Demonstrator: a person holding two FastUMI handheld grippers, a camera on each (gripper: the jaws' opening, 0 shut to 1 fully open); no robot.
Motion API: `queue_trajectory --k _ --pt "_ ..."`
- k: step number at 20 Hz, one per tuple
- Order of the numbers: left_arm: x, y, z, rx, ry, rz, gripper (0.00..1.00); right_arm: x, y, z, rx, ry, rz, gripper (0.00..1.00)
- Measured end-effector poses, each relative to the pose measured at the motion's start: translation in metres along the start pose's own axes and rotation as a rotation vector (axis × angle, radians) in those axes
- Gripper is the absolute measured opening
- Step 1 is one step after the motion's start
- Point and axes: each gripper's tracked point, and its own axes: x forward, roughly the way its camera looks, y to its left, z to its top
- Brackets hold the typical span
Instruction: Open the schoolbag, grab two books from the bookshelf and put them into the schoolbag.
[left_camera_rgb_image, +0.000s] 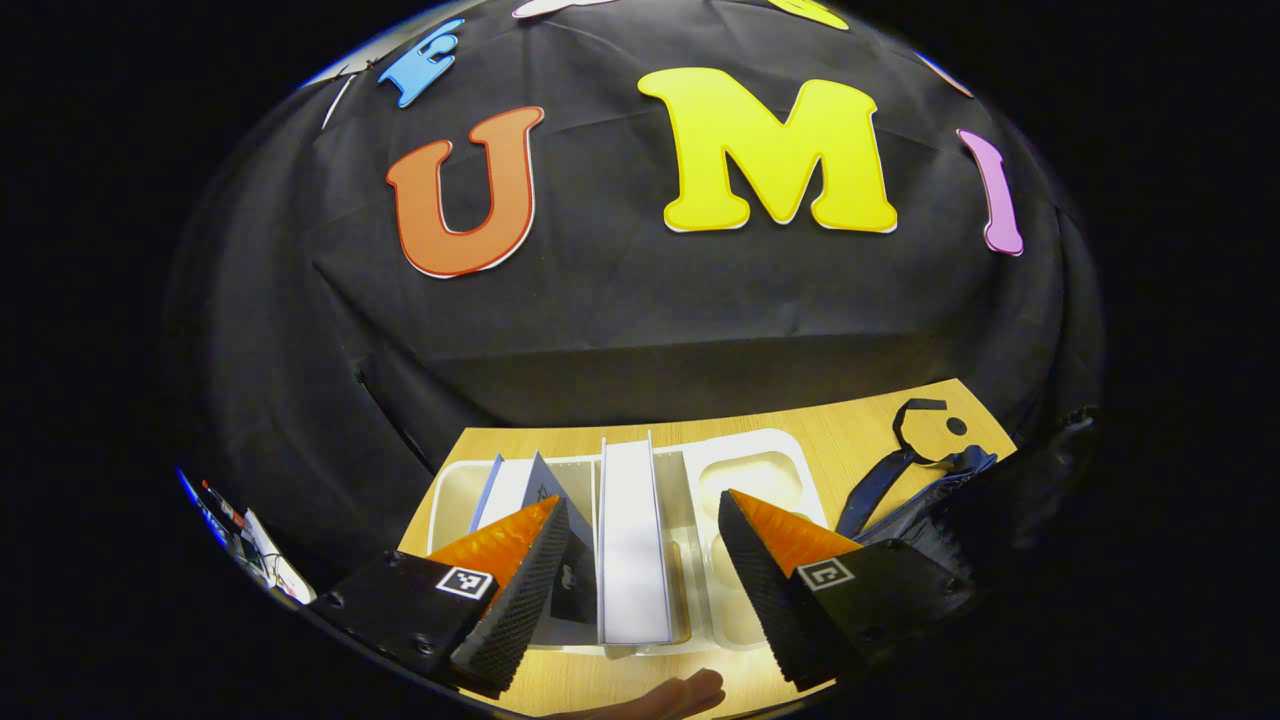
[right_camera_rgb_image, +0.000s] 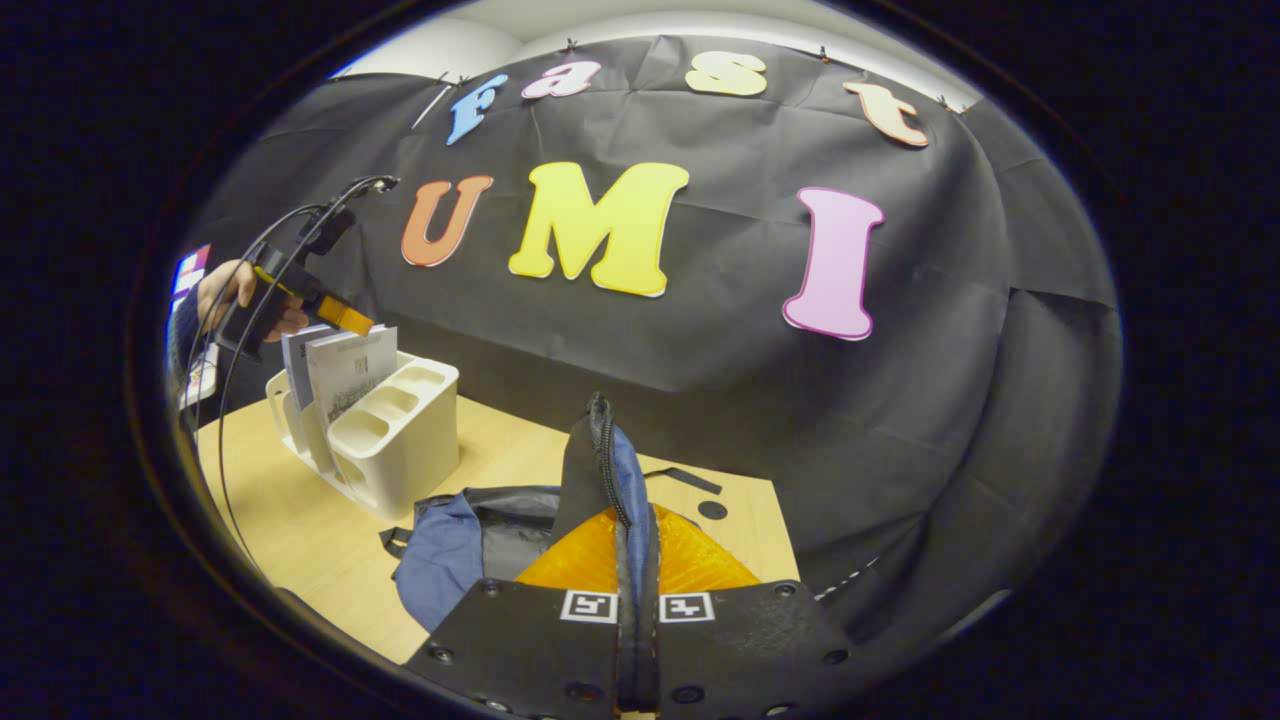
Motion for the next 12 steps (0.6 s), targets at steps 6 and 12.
queue_trajectory --k 6,12 --pt "0.026 -0.004 -0.032 0.023 0.194 -0.016 0.94 -0.003 -0.003 -0.003 0.027 -0.016 0.012 0.00" --pt "0.049 -0.001 -0.048 -0.009 0.390 -0.015 0.84 -0.008 -0.006 -0.011 0.045 -0.036 0.022 0.01"
